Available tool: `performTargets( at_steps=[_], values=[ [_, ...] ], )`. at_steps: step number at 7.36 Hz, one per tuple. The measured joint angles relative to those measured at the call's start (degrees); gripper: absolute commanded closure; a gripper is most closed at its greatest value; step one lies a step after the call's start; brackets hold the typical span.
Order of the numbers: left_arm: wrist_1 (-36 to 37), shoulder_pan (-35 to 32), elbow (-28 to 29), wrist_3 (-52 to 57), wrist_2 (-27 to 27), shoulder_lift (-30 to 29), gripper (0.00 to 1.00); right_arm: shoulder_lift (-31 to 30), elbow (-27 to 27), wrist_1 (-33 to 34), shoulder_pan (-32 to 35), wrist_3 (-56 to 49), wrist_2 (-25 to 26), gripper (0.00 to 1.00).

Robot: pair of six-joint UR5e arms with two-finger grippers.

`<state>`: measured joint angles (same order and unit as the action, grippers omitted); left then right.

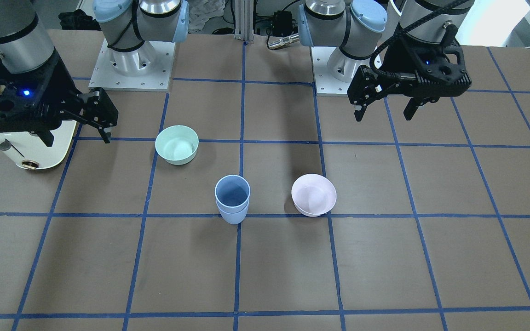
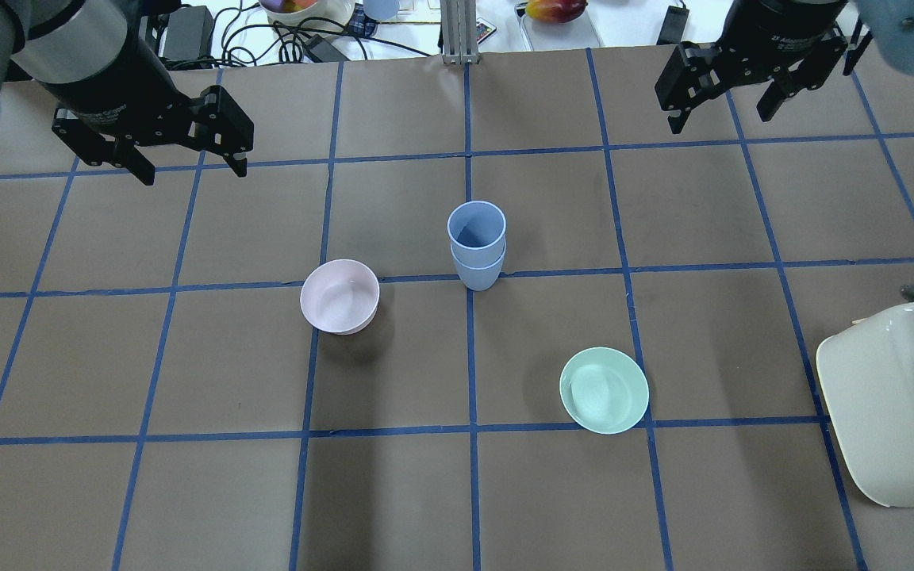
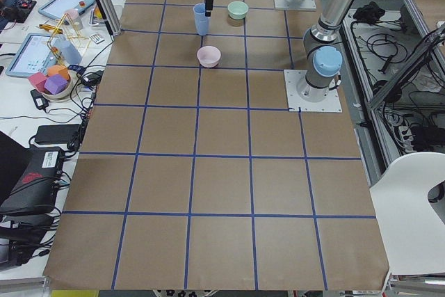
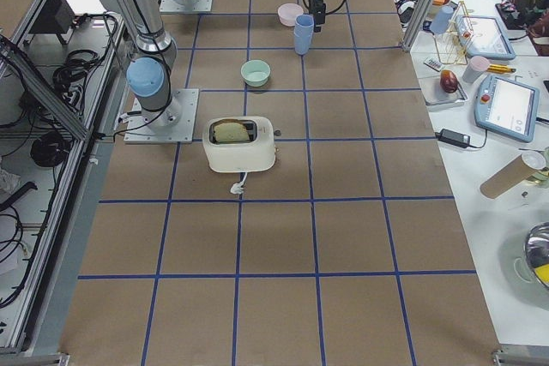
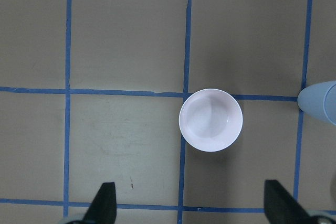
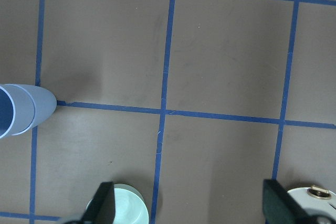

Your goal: Stack blue cups with both arms

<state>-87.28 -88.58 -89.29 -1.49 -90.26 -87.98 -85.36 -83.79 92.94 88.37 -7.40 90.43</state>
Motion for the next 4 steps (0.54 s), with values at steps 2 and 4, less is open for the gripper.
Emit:
performTargets(
  at_steps=[2,4],
  values=[
    [0.0,0.0,0.0,0.0,0.0,0.0,0.0,0.29,-0.98,2.61,1.53,0.86,0.33,0.0],
    [0.0,0.01,0.0,0.0,0.0,0.0,0.0,0.23,-2.03,4.61,1.4,1.05,0.52,0.0]
  ],
)
